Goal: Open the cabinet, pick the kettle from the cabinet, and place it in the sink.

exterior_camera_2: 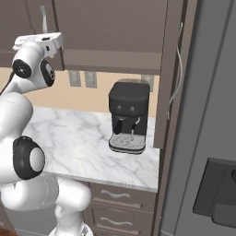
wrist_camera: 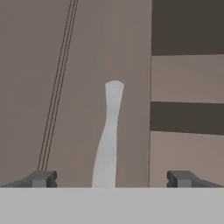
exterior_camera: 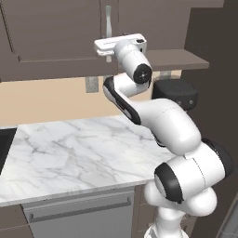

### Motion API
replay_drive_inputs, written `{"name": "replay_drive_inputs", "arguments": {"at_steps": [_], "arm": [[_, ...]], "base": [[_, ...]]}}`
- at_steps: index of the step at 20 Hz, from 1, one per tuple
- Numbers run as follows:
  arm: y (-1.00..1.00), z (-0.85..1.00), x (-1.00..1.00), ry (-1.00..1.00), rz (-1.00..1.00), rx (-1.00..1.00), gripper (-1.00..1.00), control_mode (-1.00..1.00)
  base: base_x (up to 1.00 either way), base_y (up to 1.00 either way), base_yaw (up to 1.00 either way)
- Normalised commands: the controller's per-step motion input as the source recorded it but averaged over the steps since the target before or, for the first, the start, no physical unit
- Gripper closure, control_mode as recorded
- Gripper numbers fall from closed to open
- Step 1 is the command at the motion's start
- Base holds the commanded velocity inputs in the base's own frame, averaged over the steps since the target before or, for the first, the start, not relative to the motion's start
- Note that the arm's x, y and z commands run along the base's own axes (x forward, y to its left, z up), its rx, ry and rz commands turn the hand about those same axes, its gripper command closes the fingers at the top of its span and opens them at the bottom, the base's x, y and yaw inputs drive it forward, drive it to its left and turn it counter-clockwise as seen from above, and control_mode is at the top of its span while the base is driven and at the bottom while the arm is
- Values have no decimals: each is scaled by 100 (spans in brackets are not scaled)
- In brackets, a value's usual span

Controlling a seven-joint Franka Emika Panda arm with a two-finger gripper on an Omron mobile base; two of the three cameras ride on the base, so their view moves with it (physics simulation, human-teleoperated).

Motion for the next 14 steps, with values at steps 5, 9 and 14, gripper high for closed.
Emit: {"name": "replay_drive_inputs", "arguments": {"at_steps": [5, 9, 14], "arm": [[11, 0, 34, 0, 0, 0, -100, -100], [10, 0, 31, 0, 0, 0, -100, -100], [14, 0, 27, 0, 0, -1, -100, -100]], "base": [[0, 0, 0], [0, 0, 0], [0, 0, 0]]}}
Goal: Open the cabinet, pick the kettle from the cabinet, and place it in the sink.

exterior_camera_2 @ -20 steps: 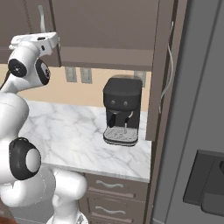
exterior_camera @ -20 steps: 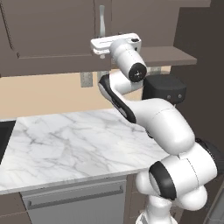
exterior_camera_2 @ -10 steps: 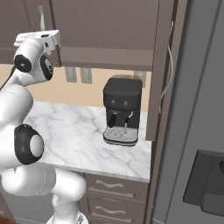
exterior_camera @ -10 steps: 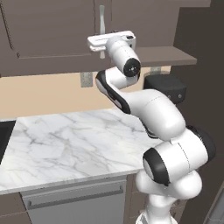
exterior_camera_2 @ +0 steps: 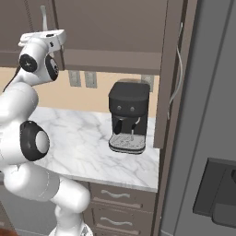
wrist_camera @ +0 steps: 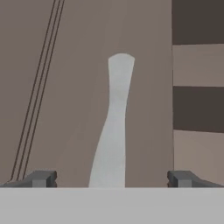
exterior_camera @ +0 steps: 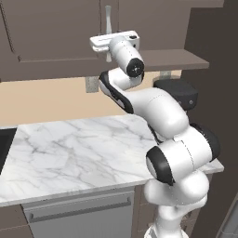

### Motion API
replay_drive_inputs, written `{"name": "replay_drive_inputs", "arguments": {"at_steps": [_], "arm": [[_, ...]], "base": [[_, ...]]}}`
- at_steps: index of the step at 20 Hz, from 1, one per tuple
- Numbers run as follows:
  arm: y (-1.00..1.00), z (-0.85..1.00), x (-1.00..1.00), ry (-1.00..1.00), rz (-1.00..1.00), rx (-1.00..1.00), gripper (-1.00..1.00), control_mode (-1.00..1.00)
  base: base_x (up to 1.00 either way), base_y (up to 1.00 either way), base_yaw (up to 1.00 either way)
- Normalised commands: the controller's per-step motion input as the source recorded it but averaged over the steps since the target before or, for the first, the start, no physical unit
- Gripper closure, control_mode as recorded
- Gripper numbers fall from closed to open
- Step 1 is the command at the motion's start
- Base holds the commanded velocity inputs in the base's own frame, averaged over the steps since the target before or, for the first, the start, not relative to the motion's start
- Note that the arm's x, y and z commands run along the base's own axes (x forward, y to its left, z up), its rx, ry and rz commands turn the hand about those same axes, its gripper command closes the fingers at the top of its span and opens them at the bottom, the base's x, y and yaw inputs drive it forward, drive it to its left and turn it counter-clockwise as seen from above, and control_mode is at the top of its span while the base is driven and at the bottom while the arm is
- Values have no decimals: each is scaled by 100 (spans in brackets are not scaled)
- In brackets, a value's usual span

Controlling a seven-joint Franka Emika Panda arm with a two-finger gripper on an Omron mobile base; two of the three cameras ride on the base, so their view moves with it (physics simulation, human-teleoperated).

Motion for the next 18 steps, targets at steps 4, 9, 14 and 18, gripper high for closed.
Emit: {"name": "replay_drive_inputs", "arguments": {"at_steps": [4, 9, 14, 18], "arm": [[14, 0, 25, 0, -1, 0, 100, -100], [9, 0, 24, 0, -1, 0, 100, -100], [11, 0, 23, 0, 0, 0, 100, -100], [37, -5, 17, 8, 0, 0, 100, -100]], "base": [[0, 0, 0], [0, 0, 0], [0, 0, 0], [0, 0, 0]]}}
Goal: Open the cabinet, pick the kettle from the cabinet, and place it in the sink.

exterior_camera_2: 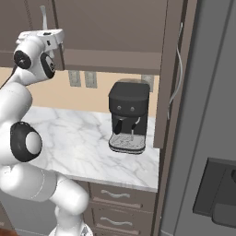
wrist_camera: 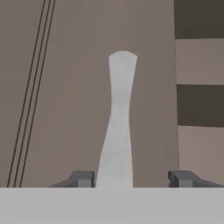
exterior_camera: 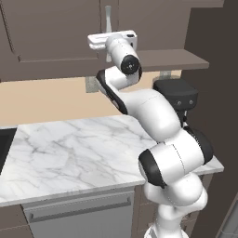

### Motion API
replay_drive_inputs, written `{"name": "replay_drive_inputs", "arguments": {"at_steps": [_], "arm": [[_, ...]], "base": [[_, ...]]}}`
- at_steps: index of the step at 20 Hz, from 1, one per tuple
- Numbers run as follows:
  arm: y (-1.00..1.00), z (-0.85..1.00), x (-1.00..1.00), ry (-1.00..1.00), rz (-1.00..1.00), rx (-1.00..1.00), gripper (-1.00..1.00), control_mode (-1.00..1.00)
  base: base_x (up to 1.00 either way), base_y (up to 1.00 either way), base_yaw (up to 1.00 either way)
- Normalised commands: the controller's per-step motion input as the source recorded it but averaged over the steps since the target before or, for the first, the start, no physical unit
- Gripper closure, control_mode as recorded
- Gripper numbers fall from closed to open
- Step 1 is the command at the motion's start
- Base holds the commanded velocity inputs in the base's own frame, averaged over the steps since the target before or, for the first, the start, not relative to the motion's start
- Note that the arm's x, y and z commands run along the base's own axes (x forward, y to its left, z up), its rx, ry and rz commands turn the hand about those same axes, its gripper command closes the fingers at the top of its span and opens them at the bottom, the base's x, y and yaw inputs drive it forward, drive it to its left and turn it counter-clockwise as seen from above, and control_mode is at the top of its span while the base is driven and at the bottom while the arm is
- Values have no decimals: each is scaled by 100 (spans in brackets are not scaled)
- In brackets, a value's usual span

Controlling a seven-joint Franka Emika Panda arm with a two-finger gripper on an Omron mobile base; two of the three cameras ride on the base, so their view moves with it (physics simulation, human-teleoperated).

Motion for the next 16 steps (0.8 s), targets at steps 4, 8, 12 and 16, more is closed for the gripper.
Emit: {"name": "replay_drive_inputs", "arguments": {"at_steps": [4, 8, 12, 16], "arm": [[43, -21, 2, 15, 0, 0, 100, -100], [43, -24, 4, 28, 0, 0, 100, -100], [43, -35, 0, 26, 0, 0, 100, -100], [51, -47, 0, 21, 0, 0, 100, -100]], "base": [[0, 0, 0], [0, 0, 0], [0, 0, 0], [0, 0, 0]]}}
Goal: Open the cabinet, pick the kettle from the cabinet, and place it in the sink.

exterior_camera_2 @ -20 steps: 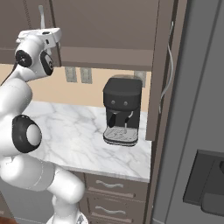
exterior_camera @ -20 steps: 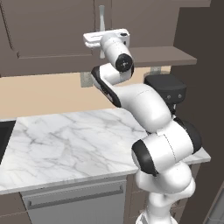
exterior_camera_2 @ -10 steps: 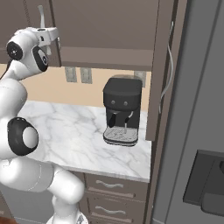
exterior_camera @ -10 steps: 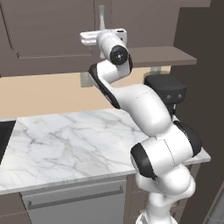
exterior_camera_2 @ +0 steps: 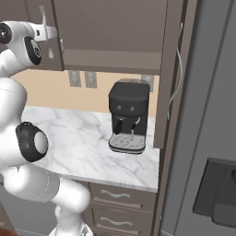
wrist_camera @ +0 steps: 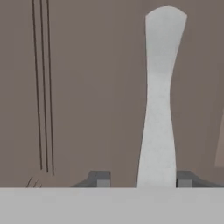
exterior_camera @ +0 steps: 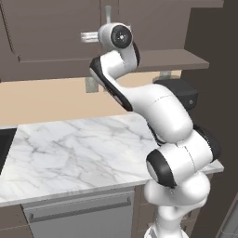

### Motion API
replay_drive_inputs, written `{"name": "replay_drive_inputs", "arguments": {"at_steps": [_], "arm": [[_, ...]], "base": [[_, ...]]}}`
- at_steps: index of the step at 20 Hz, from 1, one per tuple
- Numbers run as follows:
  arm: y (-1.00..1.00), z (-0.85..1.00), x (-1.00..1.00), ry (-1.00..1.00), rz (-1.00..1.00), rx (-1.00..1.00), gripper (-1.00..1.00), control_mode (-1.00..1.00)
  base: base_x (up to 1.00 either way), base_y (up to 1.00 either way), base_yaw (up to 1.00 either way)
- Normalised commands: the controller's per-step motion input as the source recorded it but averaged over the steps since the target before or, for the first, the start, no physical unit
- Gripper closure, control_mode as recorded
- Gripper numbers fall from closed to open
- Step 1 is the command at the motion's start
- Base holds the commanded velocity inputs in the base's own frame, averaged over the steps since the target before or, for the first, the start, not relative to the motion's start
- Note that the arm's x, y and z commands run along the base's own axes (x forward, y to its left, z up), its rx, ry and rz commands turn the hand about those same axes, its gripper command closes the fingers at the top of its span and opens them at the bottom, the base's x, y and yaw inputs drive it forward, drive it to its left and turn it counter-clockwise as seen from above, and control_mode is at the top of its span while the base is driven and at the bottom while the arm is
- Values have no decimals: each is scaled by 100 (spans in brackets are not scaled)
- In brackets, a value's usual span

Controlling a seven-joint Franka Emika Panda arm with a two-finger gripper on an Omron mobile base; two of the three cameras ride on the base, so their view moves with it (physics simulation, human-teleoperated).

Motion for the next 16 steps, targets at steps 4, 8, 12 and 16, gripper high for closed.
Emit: {"name": "replay_drive_inputs", "arguments": {"at_steps": [4, 8, 12, 16], "arm": [[66, -52, -2, 21, 0, 0, 100, -100], [89, -58, -22, 18, 0, 0, 100, -100], [100, -64, -45, 13, 0, 0, 100, -100], [100, -66, -66, 8, 0, 0, 100, -100]], "base": [[0, 0, 0], [0, 0, 0], [0, 0, 0], [0, 0, 0]]}}
